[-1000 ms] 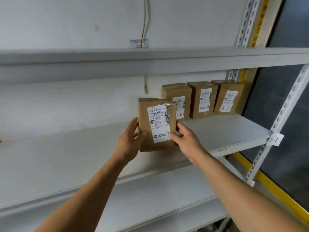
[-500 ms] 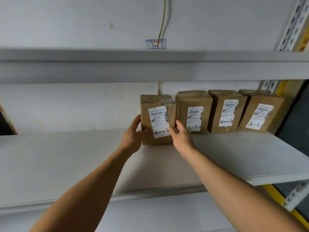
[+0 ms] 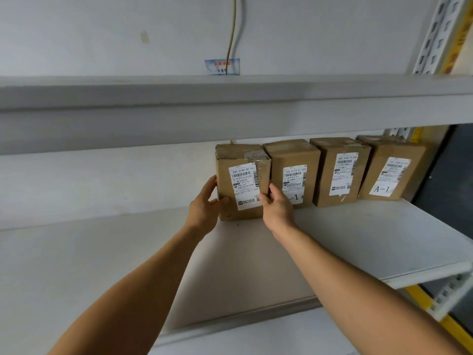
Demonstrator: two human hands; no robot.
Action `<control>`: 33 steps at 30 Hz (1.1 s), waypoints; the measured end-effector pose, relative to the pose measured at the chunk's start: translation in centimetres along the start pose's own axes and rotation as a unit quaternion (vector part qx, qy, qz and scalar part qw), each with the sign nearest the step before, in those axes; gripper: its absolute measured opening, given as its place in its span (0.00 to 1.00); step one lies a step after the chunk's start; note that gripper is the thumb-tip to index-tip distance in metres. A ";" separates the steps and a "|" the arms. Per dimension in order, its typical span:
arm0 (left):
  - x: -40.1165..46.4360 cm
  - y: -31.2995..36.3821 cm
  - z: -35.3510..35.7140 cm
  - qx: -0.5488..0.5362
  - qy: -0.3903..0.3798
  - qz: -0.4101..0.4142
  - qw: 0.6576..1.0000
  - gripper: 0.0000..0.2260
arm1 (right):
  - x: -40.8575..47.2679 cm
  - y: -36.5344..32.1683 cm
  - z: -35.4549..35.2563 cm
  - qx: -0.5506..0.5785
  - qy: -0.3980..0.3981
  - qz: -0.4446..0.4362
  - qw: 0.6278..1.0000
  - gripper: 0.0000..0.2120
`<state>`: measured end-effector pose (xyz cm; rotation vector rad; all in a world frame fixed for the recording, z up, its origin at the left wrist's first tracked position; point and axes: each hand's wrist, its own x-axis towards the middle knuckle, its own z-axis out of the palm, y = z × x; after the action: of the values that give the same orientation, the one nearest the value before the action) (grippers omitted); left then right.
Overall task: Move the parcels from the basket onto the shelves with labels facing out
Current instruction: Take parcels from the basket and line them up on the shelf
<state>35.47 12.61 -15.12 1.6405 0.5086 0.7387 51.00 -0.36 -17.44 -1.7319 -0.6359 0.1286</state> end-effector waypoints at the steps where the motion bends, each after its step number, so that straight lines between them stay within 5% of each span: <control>1: 0.2 -0.1 0.1 0.004 0.003 0.002 1.000 0.31 | 0.3 0.2 0.1 0.002 0.003 0.002 1.000 0.18; 13: 0.7 -1.3 0.4 0.068 0.017 0.031 0.997 0.31 | 1.0 0.6 0.2 -0.032 0.003 0.016 0.999 0.21; 24: -2.6 -0.2 0.9 0.136 0.056 -0.059 0.987 0.31 | -1.4 -0.7 -2.5 0.033 -0.067 0.056 0.996 0.28; 33: -9.4 2.4 0.9 0.228 0.039 0.008 0.973 0.18 | -9.3 -2.1 -7.6 -0.017 -0.073 0.001 0.997 0.19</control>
<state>29.37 5.06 -14.65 2.0476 0.7640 0.7346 45.57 -11.17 -15.76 -1.7665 -0.7472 0.2488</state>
